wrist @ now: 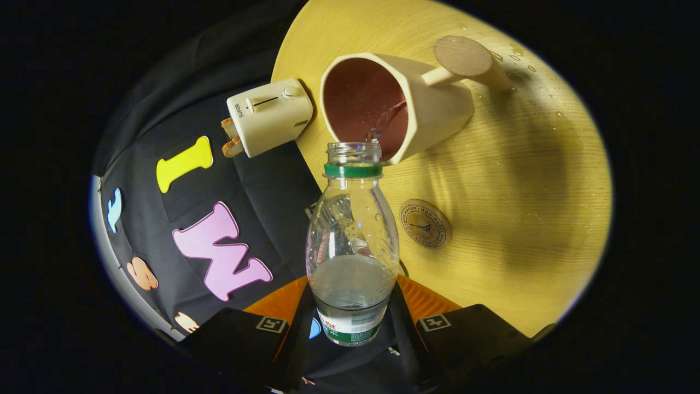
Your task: Take the bottle from table, then pour the juice into the cup, finally place the bottle on the coaster
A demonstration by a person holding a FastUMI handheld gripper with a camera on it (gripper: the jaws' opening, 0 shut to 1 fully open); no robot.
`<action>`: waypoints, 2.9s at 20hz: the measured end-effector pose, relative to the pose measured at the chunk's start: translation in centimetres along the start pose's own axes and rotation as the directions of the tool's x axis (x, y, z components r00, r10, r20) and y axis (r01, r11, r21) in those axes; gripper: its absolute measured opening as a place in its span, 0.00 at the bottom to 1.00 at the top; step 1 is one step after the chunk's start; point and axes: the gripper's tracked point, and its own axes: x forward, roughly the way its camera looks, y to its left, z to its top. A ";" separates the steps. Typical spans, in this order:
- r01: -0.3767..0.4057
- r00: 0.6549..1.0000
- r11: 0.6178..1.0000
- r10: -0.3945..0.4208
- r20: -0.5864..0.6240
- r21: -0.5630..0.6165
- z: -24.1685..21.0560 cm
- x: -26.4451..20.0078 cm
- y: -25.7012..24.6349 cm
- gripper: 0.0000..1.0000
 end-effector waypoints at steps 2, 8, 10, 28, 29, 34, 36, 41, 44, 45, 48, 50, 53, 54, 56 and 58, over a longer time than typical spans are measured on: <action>-0.004 1.000 1.000 0.004 -0.001 0.025 0.1 0.0 0.4 0.72; -0.016 1.000 0.995 0.016 -0.001 0.094 0.2 0.0 1.0 0.72; -0.020 1.000 0.993 0.020 0.003 0.116 0.3 0.0 1.2 0.72; -0.072 0.997 0.957 0.064 0.035 0.283 1.3 -0.9 3.4 0.72; -0.076 0.997 0.954 0.068 0.038 0.291 1.2 -0.9 3.5 0.72; -0.095 0.995 0.944 0.088 0.039 0.316 1.2 -0.7 4.0 0.72; -0.097 0.995 0.943 0.090 0.038 0.317 1.1 -0.7 4.1 0.73; -0.097 0.995 0.940 0.090 0.037 0.326 1.2 -0.8 4.1 0.72; -0.094 0.996 0.940 0.088 0.033 0.329 1.2 -0.7 4.1 0.73; -0.093 0.996 0.939 0.087 0.032 0.331 1.2 -0.7 4.1 0.73; -0.097 0.995 0.940 0.090 0.036 0.327 1.2 -0.8 4.1 0.72; -0.105 0.994 0.943 0.095 0.047 0.316 1.4 -0.8 4.1 0.72; -0.125 0.991 0.949 0.108 0.073 0.289 1.8 -1.1 4.0 0.72; -0.127 0.991 0.955 0.110 0.080 0.267 1.8 -1.2 4.2 0.72; -0.121 0.990 0.975 0.106 0.091 0.186 1.6 -1.5 4.0 0.72; -0.103 0.991 0.991 0.096 0.089 0.084 1.2 -1.9 3.7 0.72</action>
